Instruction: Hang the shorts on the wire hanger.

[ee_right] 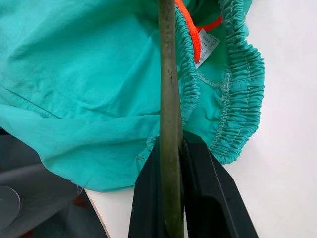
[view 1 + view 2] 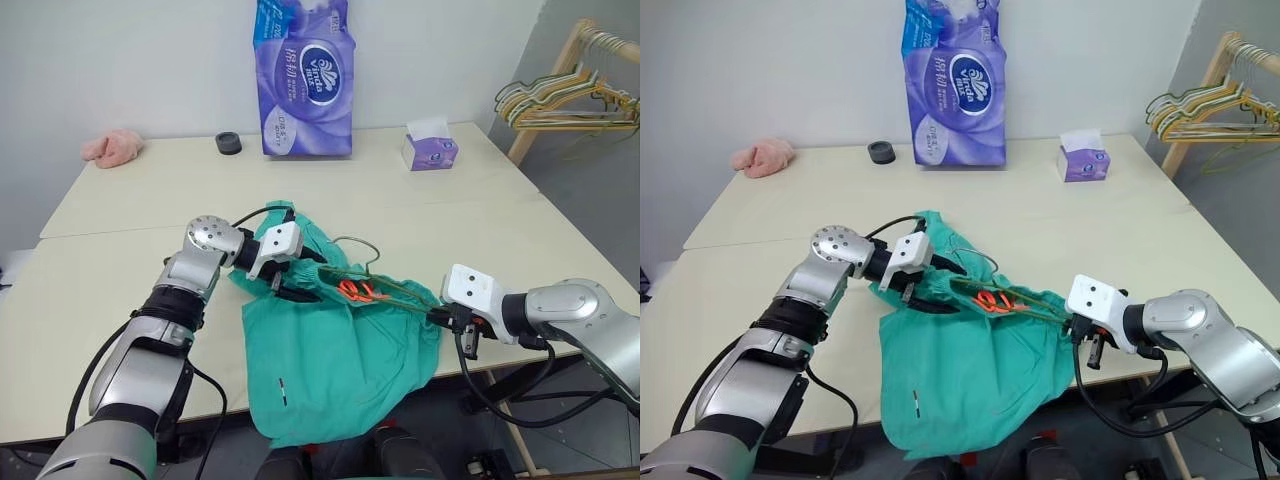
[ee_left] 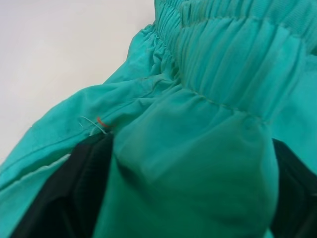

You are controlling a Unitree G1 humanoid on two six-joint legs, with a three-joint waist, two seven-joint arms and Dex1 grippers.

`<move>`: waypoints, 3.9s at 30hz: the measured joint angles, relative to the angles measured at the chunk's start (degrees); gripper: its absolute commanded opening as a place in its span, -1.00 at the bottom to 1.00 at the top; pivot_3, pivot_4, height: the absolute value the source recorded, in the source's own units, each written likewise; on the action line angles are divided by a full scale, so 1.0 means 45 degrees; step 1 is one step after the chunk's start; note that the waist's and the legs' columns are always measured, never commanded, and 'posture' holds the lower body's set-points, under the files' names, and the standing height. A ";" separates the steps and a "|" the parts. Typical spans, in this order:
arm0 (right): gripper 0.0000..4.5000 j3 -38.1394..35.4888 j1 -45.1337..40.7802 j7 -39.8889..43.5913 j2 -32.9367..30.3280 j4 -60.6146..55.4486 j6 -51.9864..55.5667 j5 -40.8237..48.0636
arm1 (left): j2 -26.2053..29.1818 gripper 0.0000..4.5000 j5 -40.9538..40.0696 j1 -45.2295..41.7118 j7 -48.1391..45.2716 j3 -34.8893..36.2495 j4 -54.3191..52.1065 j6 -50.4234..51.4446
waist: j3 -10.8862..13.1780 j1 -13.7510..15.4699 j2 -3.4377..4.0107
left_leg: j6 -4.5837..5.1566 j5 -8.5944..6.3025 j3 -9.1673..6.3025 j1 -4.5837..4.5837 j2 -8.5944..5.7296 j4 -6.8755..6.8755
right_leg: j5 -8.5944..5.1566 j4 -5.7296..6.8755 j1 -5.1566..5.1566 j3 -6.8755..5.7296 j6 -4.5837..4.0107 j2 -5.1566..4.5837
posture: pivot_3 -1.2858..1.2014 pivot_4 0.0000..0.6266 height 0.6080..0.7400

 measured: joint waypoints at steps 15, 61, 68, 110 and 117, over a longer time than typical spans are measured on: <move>-1.00 -0.0276 0.0000 0.0092 -0.0027 0.0021 -0.0014 -0.0260 | 0.0123 -0.97 0.0004 0.0468 -0.0869 -0.0059 -0.0975 0.0361 | -0.0003 -0.0027 0.0003 | 0.0000 0.0000 -0.0005 0.0000 0.0000 0.0002 | 0.0005 0.0005 -0.0001 -0.0003 -0.0005 -0.0001 | -0.13 -0.82 1.00; 0.13 -0.3698 0.4436 -0.3808 0.6115 0.1184 0.0526 0.1317 | 0.0312 -1.00 -0.0099 0.0306 0.0263 0.0457 -0.1033 0.1244 | -0.0046 -0.0075 0.0029 | -0.0001 0.0000 0.0027 0.0076 -0.0007 0.0015 | -0.0002 0.0134 0.0009 0.0056 0.0009 0.0031 | -0.11 -0.82 1.00; -0.98 -0.4126 0.4026 -0.4149 0.6429 0.1653 0.0817 0.1786 | 0.0538 -1.00 -0.0213 0.0403 0.0195 0.0457 -0.1358 0.1328 | -0.0047 -0.0062 0.0029 | -0.0001 0.0000 0.0027 0.0075 -0.0008 0.0015 | -0.0002 0.0136 0.0009 0.0060 0.0009 0.0029 | -0.11 -0.83 1.00; -1.00 -0.5611 0.4321 -0.4404 0.4296 0.0502 0.1929 0.3941 | 0.1332 -1.00 -0.1975 0.0696 -0.0661 0.0014 -0.2634 0.4220 | -0.0067 -0.0387 0.0051 | 0.0002 -0.0002 0.0019 0.0060 -0.0001 0.0008 | -0.0020 0.0131 0.0003 0.0059 0.0031 0.0041 | -0.13 -0.83 1.00; -1.00 -0.4157 0.4858 -0.3618 0.3042 0.0715 0.0234 0.2626 | 0.2028 -1.00 -0.2738 0.0877 -0.1149 0.0109 -0.3979 0.6054 | -0.0070 -0.0367 0.0052 | 0.0001 -0.0002 0.0026 0.0067 -0.0002 0.0011 | -0.0030 0.0127 0.0006 0.0064 0.0046 0.0043 | -0.13 -0.83 1.00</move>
